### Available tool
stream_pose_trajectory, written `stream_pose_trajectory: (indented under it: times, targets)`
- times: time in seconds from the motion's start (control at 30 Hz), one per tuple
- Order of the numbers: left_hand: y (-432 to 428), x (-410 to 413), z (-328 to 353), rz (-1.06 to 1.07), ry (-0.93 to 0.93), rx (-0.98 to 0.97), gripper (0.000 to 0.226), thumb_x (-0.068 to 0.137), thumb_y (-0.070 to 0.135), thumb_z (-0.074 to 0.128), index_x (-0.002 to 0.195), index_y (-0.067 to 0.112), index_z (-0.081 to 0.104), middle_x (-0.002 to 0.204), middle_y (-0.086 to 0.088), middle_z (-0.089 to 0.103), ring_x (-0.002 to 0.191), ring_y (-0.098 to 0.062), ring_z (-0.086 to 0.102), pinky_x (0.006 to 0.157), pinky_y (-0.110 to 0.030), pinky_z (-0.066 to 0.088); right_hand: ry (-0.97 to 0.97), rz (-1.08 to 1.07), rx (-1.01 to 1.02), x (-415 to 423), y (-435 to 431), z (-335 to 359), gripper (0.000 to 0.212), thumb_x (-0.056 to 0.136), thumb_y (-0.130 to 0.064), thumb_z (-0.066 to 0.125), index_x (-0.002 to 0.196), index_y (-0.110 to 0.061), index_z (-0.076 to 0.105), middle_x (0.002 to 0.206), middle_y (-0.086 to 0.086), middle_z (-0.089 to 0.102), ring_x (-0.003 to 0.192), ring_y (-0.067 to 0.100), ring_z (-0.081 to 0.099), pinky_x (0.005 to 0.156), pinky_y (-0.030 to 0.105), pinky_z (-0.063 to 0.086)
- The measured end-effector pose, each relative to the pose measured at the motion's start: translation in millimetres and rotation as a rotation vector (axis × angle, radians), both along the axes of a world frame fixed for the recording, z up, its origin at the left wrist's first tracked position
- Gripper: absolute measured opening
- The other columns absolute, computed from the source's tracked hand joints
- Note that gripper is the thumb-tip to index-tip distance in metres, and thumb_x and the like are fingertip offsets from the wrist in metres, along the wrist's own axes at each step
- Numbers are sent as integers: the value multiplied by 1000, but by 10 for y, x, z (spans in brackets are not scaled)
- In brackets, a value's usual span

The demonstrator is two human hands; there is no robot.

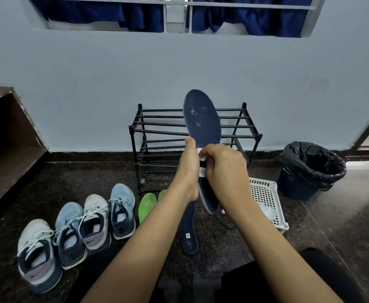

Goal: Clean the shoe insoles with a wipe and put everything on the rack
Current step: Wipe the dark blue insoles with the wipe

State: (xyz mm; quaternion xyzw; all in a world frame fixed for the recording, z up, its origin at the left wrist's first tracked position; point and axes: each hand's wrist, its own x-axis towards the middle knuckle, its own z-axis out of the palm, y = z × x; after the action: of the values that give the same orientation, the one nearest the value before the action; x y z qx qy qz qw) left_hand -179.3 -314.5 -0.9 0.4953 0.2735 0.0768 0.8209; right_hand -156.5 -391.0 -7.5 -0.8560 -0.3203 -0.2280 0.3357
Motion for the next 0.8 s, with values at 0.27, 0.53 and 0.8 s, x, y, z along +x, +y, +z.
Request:
stream_pose_trajectory:
  times: [0.27,0.53,0.8]
  targets:
    - [71,-43,33,42,-12,2,61,99,57,29,96,14,73,85,-2,76,82,-20,69,68,-30,52,-51,63,-37,-84,83,-76,20,70,3,53,75,-12,64,69,1,64,65,24,58,51,30,43]
    - [71,-113,45,-27,8,-3,58,100,54,29,95,15,72,81,-1,75,75,-17,69,60,-27,51,-30,84,55,-117,35,-57,27,73,4,52,81,-15,69,75,-2,67,71,21,61,63,29,46]
    - [69,-136,52,-44,-2,27,58,99,58,31,91,18,73,81,1,75,83,-19,69,69,-30,51,-72,79,57,-107,95,-24,28,71,-1,45,81,-13,68,75,0,67,70,25,62,59,32,49]
